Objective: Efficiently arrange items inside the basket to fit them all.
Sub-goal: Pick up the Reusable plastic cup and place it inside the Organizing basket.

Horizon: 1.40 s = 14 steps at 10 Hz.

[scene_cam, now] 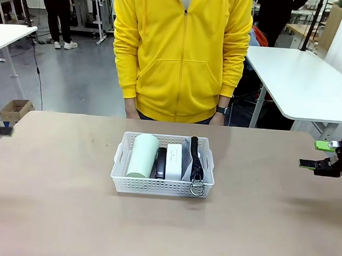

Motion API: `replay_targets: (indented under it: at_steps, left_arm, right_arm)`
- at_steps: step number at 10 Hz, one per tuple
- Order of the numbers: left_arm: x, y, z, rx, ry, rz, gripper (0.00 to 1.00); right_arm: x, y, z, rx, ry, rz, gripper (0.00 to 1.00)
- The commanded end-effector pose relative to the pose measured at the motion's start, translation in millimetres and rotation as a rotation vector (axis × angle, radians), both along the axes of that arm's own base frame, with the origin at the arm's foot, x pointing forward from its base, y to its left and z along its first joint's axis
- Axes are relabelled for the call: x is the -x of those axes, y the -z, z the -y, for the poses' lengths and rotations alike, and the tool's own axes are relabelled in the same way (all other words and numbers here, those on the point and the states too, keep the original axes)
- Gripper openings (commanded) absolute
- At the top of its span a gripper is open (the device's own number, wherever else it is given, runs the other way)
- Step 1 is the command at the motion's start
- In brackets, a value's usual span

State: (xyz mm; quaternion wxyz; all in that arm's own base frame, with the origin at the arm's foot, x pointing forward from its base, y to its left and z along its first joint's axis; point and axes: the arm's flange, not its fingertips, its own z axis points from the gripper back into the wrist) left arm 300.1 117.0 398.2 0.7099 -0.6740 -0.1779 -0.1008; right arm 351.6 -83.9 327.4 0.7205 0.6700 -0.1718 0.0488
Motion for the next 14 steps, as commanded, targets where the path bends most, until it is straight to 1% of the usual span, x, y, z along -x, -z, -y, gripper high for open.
replay_targets:
  at_steps: [1, 2, 3, 14]
  left_arm:
    - [27.2, 42.8, 19.5, 0.025, 0.018, 0.018, 1.0]
    - [20.4, 52.1, 23.7, -0.033, 0.047, -0.003, 1.0]
    - [5.2, 23.9, -11.7, 0.03, -0.015, -0.005, 1.0]
    - [5.2, 23.9, -11.7, 0.03, -0.015, -0.005, 1.0]
  right_arm:
    - [2.4, -1.6, -1.0, -0.002, 0.003, 0.015, 1.0]
    - [2.4, -1.6, -1.0, -0.002, 0.003, 0.015, 1.0]
    - [2.4, -1.6, -1.0, -0.002, 0.003, 0.015, 1.0]
    - [2.4, -1.6, -1.0, -0.002, 0.003, 0.015, 1.0]
